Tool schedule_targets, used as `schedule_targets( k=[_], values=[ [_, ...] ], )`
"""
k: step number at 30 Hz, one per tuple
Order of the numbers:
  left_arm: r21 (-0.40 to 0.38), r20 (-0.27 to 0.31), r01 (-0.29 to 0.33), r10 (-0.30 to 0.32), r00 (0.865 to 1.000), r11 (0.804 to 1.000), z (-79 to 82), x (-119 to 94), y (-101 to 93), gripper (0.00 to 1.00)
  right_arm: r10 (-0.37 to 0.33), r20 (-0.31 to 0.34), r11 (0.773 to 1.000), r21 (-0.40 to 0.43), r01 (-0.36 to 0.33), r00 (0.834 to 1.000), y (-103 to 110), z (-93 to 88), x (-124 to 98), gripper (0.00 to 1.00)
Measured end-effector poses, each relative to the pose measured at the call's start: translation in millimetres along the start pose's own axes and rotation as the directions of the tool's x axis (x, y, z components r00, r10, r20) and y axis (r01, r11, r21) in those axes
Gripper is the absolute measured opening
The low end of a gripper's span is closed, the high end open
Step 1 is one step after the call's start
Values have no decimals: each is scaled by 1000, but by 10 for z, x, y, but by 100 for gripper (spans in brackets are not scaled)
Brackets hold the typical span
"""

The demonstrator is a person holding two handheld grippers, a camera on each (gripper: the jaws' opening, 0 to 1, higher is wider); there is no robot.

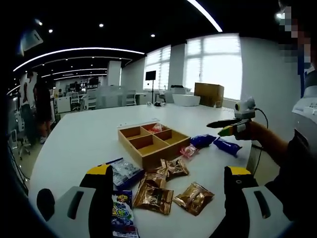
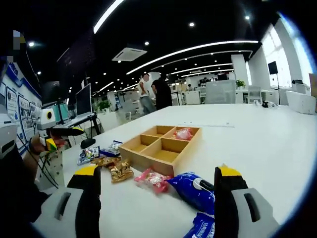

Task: Pick up the scattered marshmallows, QQ candies, Oreo cookies, and mixed nuts on the table and sort them into separate containers

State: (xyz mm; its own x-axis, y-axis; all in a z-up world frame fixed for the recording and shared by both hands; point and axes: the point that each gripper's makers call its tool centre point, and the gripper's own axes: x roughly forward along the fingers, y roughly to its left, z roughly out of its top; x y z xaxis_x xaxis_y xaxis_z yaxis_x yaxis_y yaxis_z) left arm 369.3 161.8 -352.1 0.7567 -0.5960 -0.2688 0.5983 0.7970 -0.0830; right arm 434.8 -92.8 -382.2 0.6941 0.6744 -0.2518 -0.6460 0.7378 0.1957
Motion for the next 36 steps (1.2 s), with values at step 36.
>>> schedule_targets(
  k=[36],
  values=[
    [11,-2,42,-42,999,999,20,110,-72,97,4,29,998,59,-6,1000,244,-41,-239,90]
  ],
)
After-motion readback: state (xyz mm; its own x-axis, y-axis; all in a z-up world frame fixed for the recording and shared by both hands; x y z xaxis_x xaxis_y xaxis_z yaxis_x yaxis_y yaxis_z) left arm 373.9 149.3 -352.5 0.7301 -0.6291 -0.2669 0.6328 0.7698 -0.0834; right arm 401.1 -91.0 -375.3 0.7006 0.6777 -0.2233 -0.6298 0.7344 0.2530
